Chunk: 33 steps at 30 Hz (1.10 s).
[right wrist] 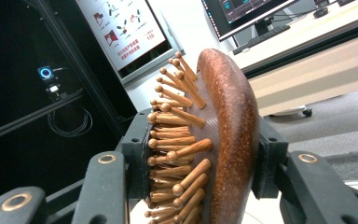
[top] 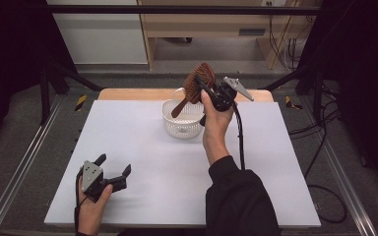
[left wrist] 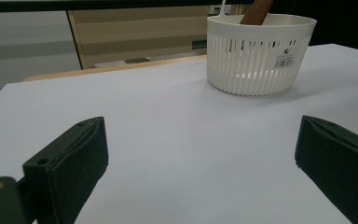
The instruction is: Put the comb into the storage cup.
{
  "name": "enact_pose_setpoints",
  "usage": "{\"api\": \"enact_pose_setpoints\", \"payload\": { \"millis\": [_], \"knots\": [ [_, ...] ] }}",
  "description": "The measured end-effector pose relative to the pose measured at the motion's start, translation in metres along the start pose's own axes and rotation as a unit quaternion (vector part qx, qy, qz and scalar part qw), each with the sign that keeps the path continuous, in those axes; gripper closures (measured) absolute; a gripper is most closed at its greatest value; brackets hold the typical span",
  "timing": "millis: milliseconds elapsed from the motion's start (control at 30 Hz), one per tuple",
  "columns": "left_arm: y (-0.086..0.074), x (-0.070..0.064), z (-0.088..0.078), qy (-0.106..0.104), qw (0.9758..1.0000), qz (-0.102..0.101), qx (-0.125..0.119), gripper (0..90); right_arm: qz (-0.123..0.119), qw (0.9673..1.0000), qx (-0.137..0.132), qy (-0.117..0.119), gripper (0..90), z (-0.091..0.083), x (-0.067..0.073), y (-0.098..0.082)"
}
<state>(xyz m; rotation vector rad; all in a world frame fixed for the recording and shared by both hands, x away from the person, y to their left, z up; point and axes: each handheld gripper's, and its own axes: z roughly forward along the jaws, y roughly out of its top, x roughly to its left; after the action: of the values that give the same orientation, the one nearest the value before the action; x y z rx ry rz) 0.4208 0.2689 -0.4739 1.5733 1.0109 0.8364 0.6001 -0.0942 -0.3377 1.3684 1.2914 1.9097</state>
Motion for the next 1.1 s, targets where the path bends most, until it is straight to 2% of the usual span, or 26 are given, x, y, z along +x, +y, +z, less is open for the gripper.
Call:
{"api": "enact_pose_setpoints", "payload": {
  "millis": [267,500,633,800,867,1100],
  "knots": [
    [0.0,0.0,0.0,-0.002,1.0,-0.002,-0.002,2.6,-0.013,0.9999,0.004,-0.006,51.4,0.004,0.003,-0.008],
    [0.0,0.0,0.0,-0.002,1.0,-0.004,-0.003,2.6,-0.003,0.9998,0.01,-0.016,51.3,0.008,-0.001,-0.025],
    [0.0,-0.001,0.0,-0.003,1.0,-0.002,-0.002,2.6,-0.012,0.9996,0.018,-0.015,51.3,0.01,0.0,-0.034],
    [0.0,0.0,0.0,-0.002,1.0,-0.004,-0.002,2.6,-0.01,0.9998,0.015,-0.013,51.2,0.014,0.003,-0.039],
    [0.0,0.0,0.0,-0.003,1.0,-0.003,-0.002,2.7,-0.019,0.9995,0.02,-0.015,51.2,0.016,0.004,-0.043],
    [0.0,0.0,0.0,-0.003,1.0,-0.004,-0.002,2.7,-0.015,0.9995,0.021,-0.015,51.2,0.019,0.005,-0.05]
  ]
}}
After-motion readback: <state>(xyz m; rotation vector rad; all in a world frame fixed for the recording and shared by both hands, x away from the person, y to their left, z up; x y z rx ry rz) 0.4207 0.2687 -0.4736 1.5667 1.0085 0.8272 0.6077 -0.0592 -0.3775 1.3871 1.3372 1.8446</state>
